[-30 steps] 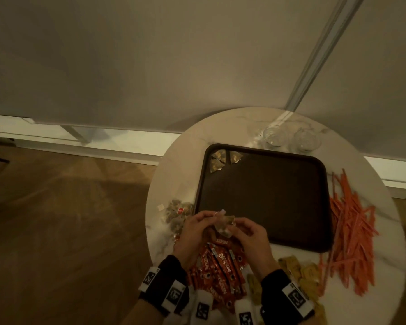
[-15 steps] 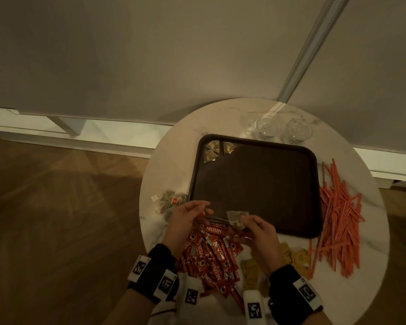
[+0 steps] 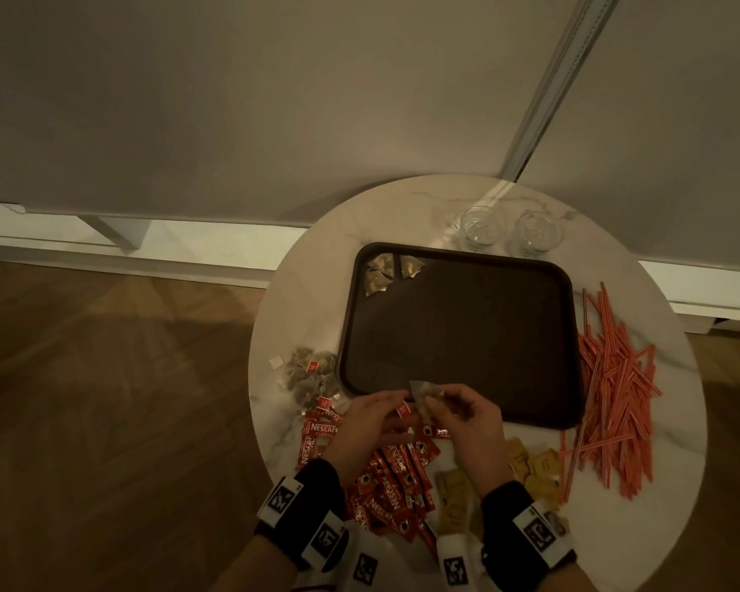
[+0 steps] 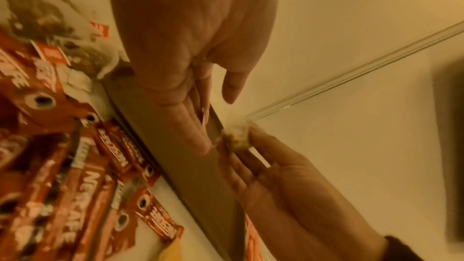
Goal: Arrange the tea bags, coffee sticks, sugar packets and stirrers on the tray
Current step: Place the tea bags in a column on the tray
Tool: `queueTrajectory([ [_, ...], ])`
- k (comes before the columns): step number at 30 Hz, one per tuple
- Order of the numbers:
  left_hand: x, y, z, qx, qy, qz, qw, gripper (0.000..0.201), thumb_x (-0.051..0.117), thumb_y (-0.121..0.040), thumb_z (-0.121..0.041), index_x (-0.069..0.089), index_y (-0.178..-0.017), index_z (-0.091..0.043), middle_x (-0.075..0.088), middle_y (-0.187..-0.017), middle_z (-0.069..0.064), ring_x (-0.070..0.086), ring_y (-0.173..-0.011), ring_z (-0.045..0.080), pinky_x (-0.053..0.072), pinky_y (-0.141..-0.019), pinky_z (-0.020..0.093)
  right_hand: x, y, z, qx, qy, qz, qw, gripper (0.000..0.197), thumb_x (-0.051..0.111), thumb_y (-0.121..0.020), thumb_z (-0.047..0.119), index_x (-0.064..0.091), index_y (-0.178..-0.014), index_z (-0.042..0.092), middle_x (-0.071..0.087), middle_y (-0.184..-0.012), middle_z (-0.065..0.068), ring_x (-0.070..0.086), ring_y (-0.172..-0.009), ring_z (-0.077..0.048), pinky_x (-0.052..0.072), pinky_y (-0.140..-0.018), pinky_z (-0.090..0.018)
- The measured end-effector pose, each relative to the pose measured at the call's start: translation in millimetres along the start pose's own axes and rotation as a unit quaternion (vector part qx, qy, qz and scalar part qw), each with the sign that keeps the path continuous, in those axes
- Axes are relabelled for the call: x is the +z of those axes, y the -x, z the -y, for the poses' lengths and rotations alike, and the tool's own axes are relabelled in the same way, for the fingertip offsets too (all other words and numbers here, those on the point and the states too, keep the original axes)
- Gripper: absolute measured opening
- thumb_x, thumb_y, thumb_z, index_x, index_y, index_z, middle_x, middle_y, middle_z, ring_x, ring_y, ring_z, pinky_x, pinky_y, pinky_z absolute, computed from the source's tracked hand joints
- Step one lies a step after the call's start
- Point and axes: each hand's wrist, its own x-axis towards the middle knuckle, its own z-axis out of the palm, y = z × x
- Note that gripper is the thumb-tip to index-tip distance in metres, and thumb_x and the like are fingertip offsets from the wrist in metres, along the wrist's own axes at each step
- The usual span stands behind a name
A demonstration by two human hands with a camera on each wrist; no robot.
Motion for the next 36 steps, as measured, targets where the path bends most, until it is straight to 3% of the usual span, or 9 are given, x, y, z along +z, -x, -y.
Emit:
queueTrajectory([
  [6, 5, -9, 2, -0.007, -0.010, 0.018, 1.000, 0.035, 0.061, -0.096, -0.023, 0.060, -0.128, -0.007, 0.069, -0.118, 0.016, 0.067, -0.110, 0.029, 0.054, -0.097, 0.048, -2, 6, -9, -0.097, 0.147, 0.059, 0.983, 0.021, 0.069, -0.090, 0.019, 0.069, -0.106, 0.033, 0.067, -0.106, 0.017, 0.060, -0.103, 0.000, 0.050, -0.086, -0.016],
  [10, 3, -15, 0, -0.013, -0.010, 0.017, 1.000, 0.025, 0.058, -0.097, -0.014, 0.062, -0.120, -0.006, 0.069, -0.115, 0.018, 0.069, -0.104, 0.032, 0.059, -0.084, 0.040, -8, 3, -8, -0.102, 0.145, 0.049, 0.983, 0.033, 0.067, -0.087, 0.001, 0.069, -0.105, 0.028, 0.068, -0.104, 0.013, 0.063, -0.099, -0.003, 0.053, -0.084, -0.020],
  [13, 4, -19, -1, -0.024, 0.005, -0.006, 1.000, 0.016, 0.050, -0.101, -0.012, 0.059, -0.114, -0.008, 0.071, -0.100, 0.013, 0.073, -0.084, 0.022, 0.061, -0.071, 0.038, -12, -4, -5, -0.105, 0.122, 0.035, 0.986, 0.026, 0.069, -0.086, 0.001, 0.070, -0.097, 0.025, 0.069, -0.093, 0.012, 0.065, -0.090, -0.007, 0.054, -0.078, -0.021],
  [15, 5, -20, -2, -0.028, 0.013, -0.001, 1.000, 0.017, 0.045, -0.103, -0.013, 0.058, -0.114, -0.008, 0.072, -0.096, 0.010, 0.072, -0.080, 0.019, 0.060, -0.069, 0.037, -13, -8, -6, -0.118, 0.126, 0.022, 0.985, 0.024, 0.071, -0.085, 0.002, 0.071, -0.091, 0.025, 0.068, -0.088, 0.012, 0.065, -0.084, -0.010, 0.054, -0.074, -0.021],
  [18, 7, -17, -5, -0.032, 0.038, 0.021, 0.999, 0.026, 0.039, -0.104, -0.015, 0.054, -0.124, -0.008, 0.071, -0.105, 0.014, 0.069, -0.090, 0.026, 0.059, -0.074, 0.039, -12, -13, -4, -0.132, 0.120, 0.013, 0.984, 0.024, 0.072, -0.084, 0.001, 0.070, -0.086, 0.024, 0.067, -0.085, 0.007, 0.065, -0.081, -0.011, 0.053, -0.071, -0.020],
  [23, 6, -16, -7, -0.031, 0.081, 0.062, 0.994, 0.055, 0.054, -0.082, -0.001, 0.045, -0.136, -0.011, 0.061, -0.128, 0.020, 0.063, -0.110, 0.038, 0.058, -0.081, 0.040, -12, -15, 0, -0.144, 0.135, 0.016, 0.980, 0.022, 0.074, -0.083, 0.001, 0.070, -0.085, 0.023, 0.065, -0.087, 0.009, 0.064, -0.082, -0.008, 0.053, -0.072, -0.019],
  [27, 8, -19, -9, -0.018, 0.021, 0.064, 0.998, 0.052, 0.058, -0.092, 0.004, 0.044, -0.139, -0.013, 0.071, -0.117, 0.010, 0.068, -0.109, 0.030, 0.057, -0.091, 0.043, -14, -16, 1, -0.162, 0.161, 0.032, 0.973, 0.021, 0.076, -0.082, 0.007, 0.069, -0.091, 0.025, 0.062, -0.096, 0.013, 0.063, -0.090, -0.008, 0.055, -0.078, -0.023],
  [32, 11, -23, -13, 0.006, -0.004, 0.065, 0.998, 0.045, 0.048, -0.098, 0.002, 0.046, -0.140, -0.013, 0.070, -0.115, 0.010, 0.070, -0.103, 0.026, 0.059, -0.084, 0.037, -17, -27, 8, -0.202, 0.227, 0.036, 0.952, 0.020, 0.073, -0.084, 0.024, 0.068, -0.103, 0.027, 0.054, -0.107, 0.018, 0.057, -0.103, -0.006, 0.052, -0.085, -0.025],
  [36, 16, -30, -15, 0.037, -0.031, 0.037, 0.998, 0.026, 0.048, -0.100, -0.004, 0.053, -0.125, -0.010, 0.071, -0.111, 0.010, 0.070, -0.100, 0.022, 0.059, -0.079, 0.032, -14, -44, 11, -0.193, 0.267, 0.075, 0.941, 0.020, 0.074, -0.083, 0.027, 0.068, -0.102, 0.030, 0.054, -0.105, 0.017, 0.054, -0.102, -0.003, 0.049, -0.085, -0.022],
])
